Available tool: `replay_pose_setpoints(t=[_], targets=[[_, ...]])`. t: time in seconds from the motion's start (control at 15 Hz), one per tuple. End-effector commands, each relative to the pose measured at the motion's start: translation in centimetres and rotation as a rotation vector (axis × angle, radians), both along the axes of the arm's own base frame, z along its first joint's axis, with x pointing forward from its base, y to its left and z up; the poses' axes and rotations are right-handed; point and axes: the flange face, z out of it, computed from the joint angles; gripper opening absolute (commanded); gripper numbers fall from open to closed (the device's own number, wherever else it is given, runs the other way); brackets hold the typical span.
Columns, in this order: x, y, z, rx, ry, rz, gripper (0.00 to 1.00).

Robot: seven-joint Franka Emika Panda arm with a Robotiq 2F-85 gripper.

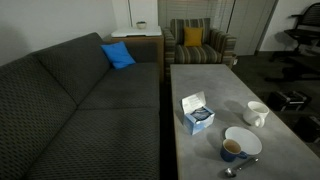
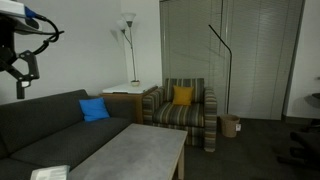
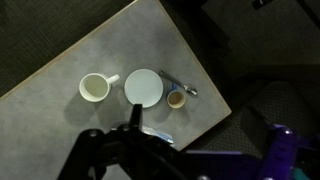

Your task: Place the blue mug next to the white mug

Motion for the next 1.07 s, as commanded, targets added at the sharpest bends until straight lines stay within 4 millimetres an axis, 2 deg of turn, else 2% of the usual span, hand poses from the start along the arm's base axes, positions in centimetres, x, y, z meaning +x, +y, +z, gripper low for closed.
replay_pose_setpoints(t=[0.0, 0.27, 0.6, 0.67, 0.8, 1.0], targets=[[0.3, 1.1, -1.0, -0.018, -0.008, 0.015, 1.0], [1.2, 3.1, -3.6, -0.04, 0.026, 0.078, 1.0], [2.6, 4.7, -9.5, -0.065, 0.128, 0.152, 1.0], [1.4, 4.4, -7.8, -0.06, 0.093, 0.129, 1.0], [2.0, 4.7, -9.7, -0.06, 0.115, 0.136, 1.0], [2.4, 5.1, -10.2, -0.043, 0.1, 0.134, 1.0]])
